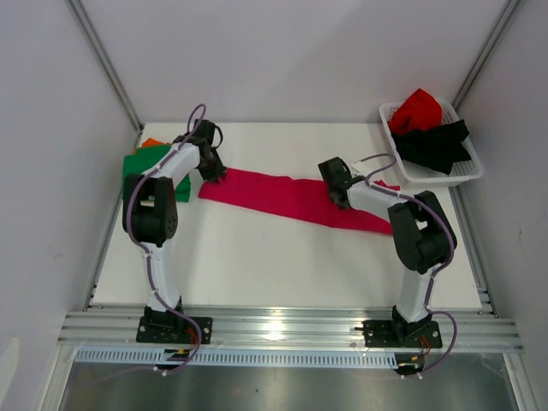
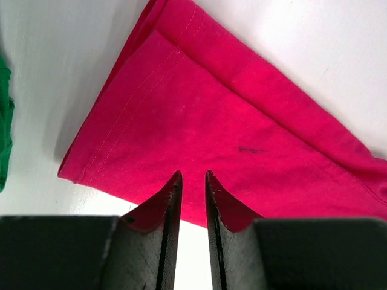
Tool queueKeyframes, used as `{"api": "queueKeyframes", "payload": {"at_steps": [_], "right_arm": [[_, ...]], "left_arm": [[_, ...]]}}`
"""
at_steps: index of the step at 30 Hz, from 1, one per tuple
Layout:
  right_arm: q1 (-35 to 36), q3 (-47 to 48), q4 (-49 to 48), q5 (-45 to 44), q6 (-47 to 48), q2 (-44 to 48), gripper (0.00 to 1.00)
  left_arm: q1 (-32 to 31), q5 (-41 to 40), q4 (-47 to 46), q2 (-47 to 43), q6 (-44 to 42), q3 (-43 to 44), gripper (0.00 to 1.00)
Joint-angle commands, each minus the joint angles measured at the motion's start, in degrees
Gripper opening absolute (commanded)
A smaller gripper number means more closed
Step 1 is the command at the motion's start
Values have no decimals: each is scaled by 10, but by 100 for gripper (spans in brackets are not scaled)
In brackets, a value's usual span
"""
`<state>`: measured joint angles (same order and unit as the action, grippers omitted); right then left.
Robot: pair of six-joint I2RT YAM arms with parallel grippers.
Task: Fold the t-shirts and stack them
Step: Fold the other side of the tshirt into a rectangle
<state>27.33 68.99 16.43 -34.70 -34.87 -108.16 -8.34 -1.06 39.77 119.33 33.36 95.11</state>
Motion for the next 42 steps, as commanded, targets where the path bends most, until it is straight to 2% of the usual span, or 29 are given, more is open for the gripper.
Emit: {"api": "queueKeyframes", "payload": {"at_steps": [1, 13, 18, 28, 33, 38, 42], "right_arm": [[-5, 34, -12, -21, 22, -9, 23], [-56, 164, 1, -35, 77, -114, 23], [-66, 178, -10, -30, 80, -108, 23], [-40, 77, 17, -41, 35, 30, 23], [3, 23, 74, -80, -21, 101, 23], [11, -25, 67, -64, -50, 114, 23], [16, -31, 69, -56, -61, 80, 23]], "left_arm": [[-4, 6, -14, -10, -14, -2, 25], [-4, 19, -20, -21, -17, -21, 24], [-4, 22, -20, -21, -17, -21, 24], [-4, 28, -27, -19, -18, -24, 24], [-4, 31, -29, -16, -17, -24, 23], [-4, 33, -29, -16, -18, -22, 23], [-4, 34, -29, -16, -20, -21, 23]]}}
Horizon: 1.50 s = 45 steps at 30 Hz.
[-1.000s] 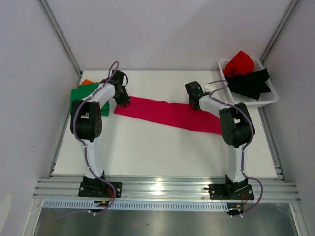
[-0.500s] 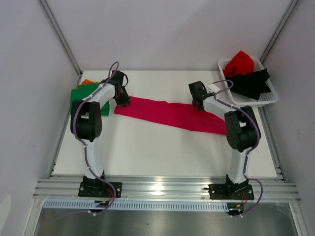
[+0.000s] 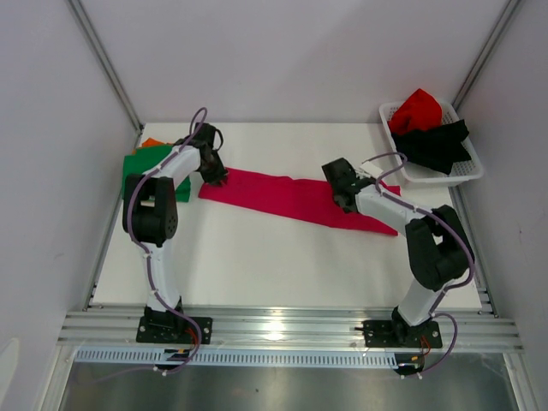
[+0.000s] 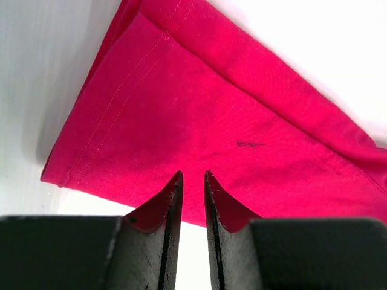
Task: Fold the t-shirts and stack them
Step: Fold the other side of the tshirt into a rectangle
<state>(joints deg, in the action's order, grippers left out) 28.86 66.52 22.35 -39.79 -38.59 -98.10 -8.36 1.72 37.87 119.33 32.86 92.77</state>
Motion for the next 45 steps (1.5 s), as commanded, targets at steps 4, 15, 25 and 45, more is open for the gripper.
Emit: {"api": "queueKeyframes", "payload": {"at_steps": [4, 15, 25, 45], "right_arm": [[6, -5, -2, -8, -26, -54, 23], [-8, 57, -15, -13, 8, -140, 23], [-15, 91, -12, -20, 25, -141, 23], [-65, 135, -3, 0, 37, -202, 22]], "left_arm": [[-3, 7, -10, -16, -15, 1, 23], [-3, 7, -10, -17, -17, 0, 23], [-3, 4, -13, -14, -17, 0, 22], [-3, 7, -16, -16, -21, -3, 21]]}}
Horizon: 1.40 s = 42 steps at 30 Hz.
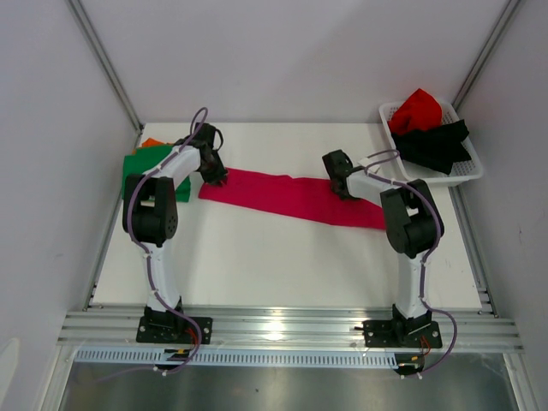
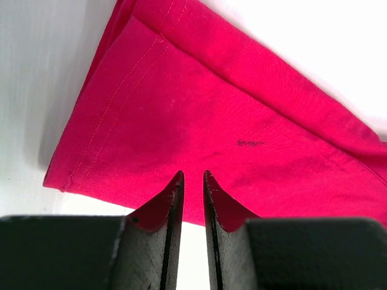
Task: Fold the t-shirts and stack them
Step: Fold the other side of the tshirt into a rectangle
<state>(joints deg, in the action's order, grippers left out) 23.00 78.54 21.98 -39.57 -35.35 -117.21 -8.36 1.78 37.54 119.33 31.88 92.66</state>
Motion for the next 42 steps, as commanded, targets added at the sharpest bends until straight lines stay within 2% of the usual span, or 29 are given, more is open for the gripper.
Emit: {"api": "queueKeyframes", "payload": {"at_steps": [1, 13, 23, 28, 31, 35, 38, 42], "right_arm": [[-7, 16, 2, -1, 4, -12, 22], [-13, 25, -24, -4, 27, -3, 22], [-22, 71, -164, 9, 136, -5, 23], [-23, 88, -181, 27, 160, -5, 23], [-21, 89, -146, 26, 137, 12, 23], [0, 79, -10, -30, 28, 64, 23], [13, 41, 22, -42, -10, 83, 23], [23, -15, 7, -23, -37, 100, 23]], "left_arm": [[-3, 7, -12, -16, -11, -3, 21], [-3, 6, -11, -17, -11, -1, 21], [-3, 8, -13, -15, -16, -2, 20], [-3, 6, -14, -15, -16, -3, 20], [-3, 7, -18, -16, -19, -6, 20], [-3, 6, -21, -18, -18, -11, 20], [-3, 6, -21, -18, -17, -10, 20], [-3, 7, -23, -18, -19, -9, 20]]}}
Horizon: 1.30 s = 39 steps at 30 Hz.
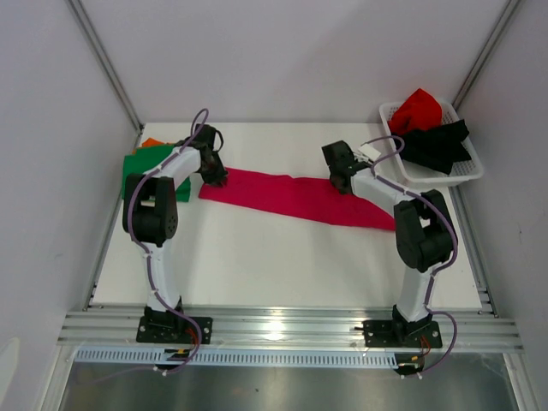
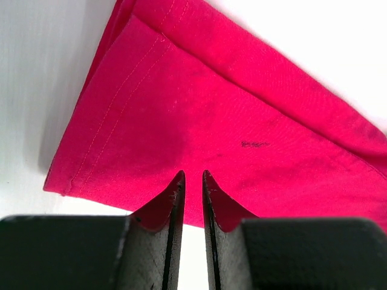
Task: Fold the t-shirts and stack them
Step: Fold the other side of the tshirt into a rectangle
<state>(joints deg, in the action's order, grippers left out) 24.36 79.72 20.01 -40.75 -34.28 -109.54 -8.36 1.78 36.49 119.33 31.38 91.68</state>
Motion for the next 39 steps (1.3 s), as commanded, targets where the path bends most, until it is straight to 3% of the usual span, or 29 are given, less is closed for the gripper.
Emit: {"api": "queueKeyframes", "payload": {"at_steps": [1, 30, 39], "right_arm": [[11, -36, 25, -7, -49, 23, 23], [-23, 11, -19, -13, -9, -97, 23], [-27, 60, -63, -12, 48, -121, 23]], "left_arm": [[-3, 7, -12, -18, -15, -1, 20], [-3, 9, -14, -20, -17, -3, 20], [-3, 9, -14, -20, -17, -3, 20]]}}
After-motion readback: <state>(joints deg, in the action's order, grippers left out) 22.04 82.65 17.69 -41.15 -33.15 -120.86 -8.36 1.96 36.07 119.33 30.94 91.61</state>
